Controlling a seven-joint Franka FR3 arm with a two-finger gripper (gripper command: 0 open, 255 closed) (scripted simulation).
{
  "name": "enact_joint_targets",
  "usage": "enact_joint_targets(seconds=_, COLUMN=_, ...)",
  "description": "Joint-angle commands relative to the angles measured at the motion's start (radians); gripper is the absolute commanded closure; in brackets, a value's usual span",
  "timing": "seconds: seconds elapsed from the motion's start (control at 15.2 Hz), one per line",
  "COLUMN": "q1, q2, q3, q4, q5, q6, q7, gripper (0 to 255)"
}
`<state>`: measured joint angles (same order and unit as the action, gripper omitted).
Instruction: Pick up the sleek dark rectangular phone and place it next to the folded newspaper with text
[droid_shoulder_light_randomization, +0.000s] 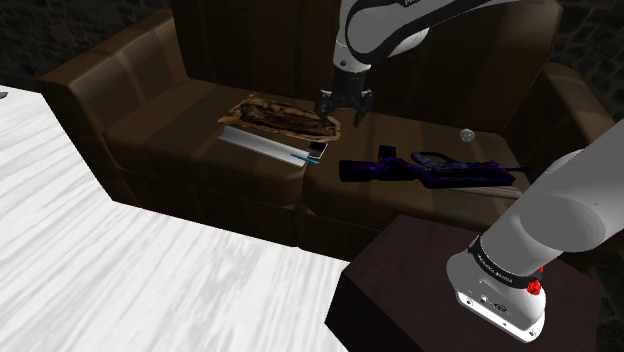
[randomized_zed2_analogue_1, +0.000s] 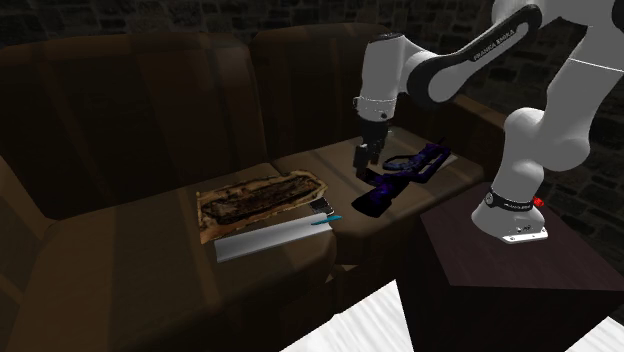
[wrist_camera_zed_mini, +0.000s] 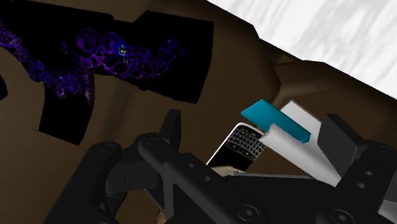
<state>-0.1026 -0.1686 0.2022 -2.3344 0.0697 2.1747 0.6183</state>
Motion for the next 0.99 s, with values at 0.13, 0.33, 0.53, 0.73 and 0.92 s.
enact_joint_targets(seconds=0.13, q1=-0.02, q2=0.16, q3=0.002, q4=0.074, q5=-0.04, q6=0.08, q7=0.105, gripper=0)
enact_joint_targets(seconds=0.33, q1=-0.026, q2=0.275, q3=-0.008, q4=0.135, q5=-0.071, q6=0.129, q7=0.181, gripper=0)
enact_joint_targets(seconds=0.53, q1=-0.026, q2=0.388, q3=-0.026, q4=0.204, q5=-0.098, q6=0.168, q7=0.252, gripper=0)
enact_joint_targets(seconds=0.73, q1=-0.021, q2=0.499, q3=-0.05, q4=0.281, q5=-0.117, q6=0.198, q7=0.316, gripper=0)
enact_joint_targets(seconds=0.92, q1=-0.017, q2=0.586, q3=-0.071, q4=0.347, q5=-0.125, q6=0.216, q7=0.36, gripper=0)
